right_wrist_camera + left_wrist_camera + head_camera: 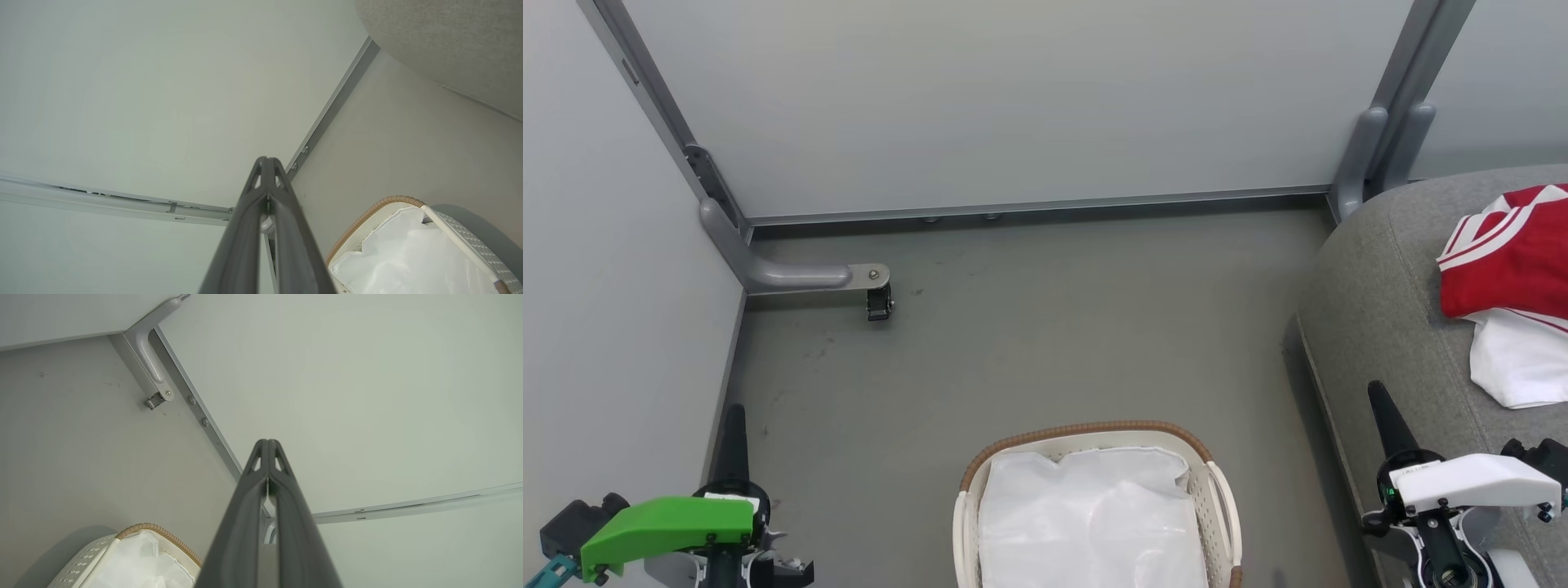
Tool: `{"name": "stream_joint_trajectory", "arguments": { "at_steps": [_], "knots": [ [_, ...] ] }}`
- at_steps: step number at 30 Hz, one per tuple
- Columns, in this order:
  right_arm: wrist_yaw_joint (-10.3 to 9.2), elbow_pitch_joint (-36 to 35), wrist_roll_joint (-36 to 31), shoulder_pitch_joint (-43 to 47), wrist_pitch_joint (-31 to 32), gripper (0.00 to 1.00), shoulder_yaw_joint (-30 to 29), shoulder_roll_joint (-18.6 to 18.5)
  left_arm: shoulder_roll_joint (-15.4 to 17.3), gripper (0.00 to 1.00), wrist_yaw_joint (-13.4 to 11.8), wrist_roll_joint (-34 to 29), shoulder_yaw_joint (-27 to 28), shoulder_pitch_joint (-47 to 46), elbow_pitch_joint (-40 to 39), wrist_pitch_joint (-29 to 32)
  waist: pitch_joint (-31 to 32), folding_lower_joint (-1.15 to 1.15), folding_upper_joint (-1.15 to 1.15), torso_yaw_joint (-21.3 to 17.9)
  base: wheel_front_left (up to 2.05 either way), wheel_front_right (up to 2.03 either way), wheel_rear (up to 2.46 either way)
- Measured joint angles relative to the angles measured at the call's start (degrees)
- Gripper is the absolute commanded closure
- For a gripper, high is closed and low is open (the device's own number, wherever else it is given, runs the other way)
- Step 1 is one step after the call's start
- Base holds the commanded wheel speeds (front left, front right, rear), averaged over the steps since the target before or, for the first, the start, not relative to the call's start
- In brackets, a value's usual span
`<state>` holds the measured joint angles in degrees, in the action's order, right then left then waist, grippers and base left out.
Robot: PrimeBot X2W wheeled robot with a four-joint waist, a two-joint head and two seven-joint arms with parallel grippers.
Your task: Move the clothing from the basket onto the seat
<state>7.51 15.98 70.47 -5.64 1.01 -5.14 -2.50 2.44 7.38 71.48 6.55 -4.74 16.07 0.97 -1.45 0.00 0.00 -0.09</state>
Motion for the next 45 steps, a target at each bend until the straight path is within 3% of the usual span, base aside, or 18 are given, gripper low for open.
{"name": "stream_joint_trajectory", "arguments": {
  "at_steps": [45],
  "knots": [
    [0.00, -1.77, 20.35, -0.30, 5.15, 1.00, -1.25, -0.18, 0.20, 1.00, 0.01, 19.33, -0.01, -0.90, -1.85, 5.14, 1.18, 0.00, 0.00, 0.09, 0.00, 0.00, 0.00]
  ]
}}
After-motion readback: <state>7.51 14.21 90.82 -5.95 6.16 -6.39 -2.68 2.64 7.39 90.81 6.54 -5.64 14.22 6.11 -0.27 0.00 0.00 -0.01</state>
